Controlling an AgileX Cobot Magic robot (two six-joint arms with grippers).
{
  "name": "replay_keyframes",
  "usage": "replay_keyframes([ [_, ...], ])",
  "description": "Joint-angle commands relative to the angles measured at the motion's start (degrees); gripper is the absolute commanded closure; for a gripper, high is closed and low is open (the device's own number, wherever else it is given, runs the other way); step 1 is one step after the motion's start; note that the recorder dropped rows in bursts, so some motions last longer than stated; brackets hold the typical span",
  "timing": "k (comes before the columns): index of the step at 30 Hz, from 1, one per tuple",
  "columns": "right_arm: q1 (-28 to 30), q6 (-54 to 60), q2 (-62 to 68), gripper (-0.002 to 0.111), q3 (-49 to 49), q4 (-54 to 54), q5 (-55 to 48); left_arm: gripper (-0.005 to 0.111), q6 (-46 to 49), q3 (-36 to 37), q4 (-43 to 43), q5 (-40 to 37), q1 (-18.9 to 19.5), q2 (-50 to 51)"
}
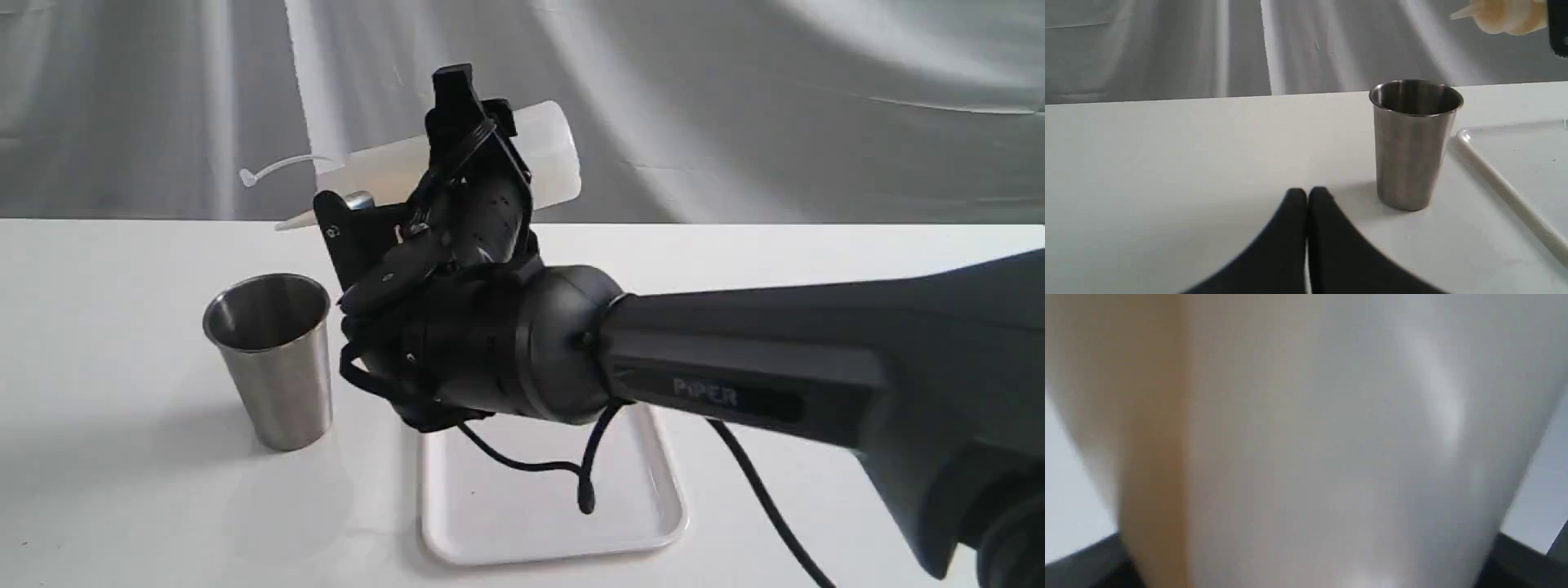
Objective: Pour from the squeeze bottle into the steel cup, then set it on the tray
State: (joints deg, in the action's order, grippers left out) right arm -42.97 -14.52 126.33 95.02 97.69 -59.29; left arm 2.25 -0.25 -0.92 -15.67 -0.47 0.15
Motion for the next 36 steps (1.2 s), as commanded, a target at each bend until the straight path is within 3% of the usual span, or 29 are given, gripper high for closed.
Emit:
replay_keyframes([
  [1,0.3,0.7,-0.2,0.108,0.1,2.3,-0.1,0.107,-0.3,0.3,0.0,0.4,-0.4,-0.1],
  [16,0.3,8.5,0.9,0.108,0.1,2.3,-0.2,0.107,-0.1,0.3,0.0,0.4,-0.4,-0.1],
  [36,0.3,10.6,0.9,0.108,0.4,2.3,0.3,0.107,-0.2,0.3,0.0,0.4,-0.4,-0.1],
])
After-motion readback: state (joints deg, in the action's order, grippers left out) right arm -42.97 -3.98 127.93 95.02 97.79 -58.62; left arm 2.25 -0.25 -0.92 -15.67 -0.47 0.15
